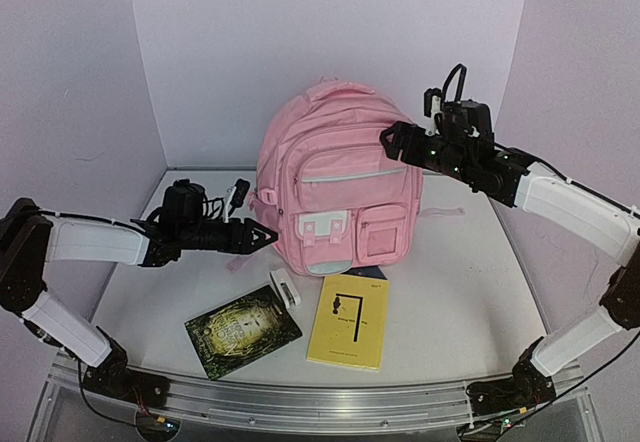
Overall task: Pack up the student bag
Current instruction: Unzip the student bag at the center of the board.
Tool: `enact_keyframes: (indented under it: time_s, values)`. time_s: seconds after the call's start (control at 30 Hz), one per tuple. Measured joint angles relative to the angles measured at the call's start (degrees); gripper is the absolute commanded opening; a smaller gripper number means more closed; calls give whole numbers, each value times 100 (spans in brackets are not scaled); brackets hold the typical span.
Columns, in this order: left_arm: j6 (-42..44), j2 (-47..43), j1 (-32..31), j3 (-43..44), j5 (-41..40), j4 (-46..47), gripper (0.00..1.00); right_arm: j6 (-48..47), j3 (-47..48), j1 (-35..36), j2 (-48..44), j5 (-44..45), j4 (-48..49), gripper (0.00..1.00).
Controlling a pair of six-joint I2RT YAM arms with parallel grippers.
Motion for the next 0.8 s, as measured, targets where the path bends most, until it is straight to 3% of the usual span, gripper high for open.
enact_keyframes:
  time_s: [0.4,0.8]
  values:
    - [73,409,-513,470,-1360,46,59,8,-6,0,0,3,6,88]
    - [573,691,-989,989,-2727,-439,23,5,-21,0,0,48,27,88]
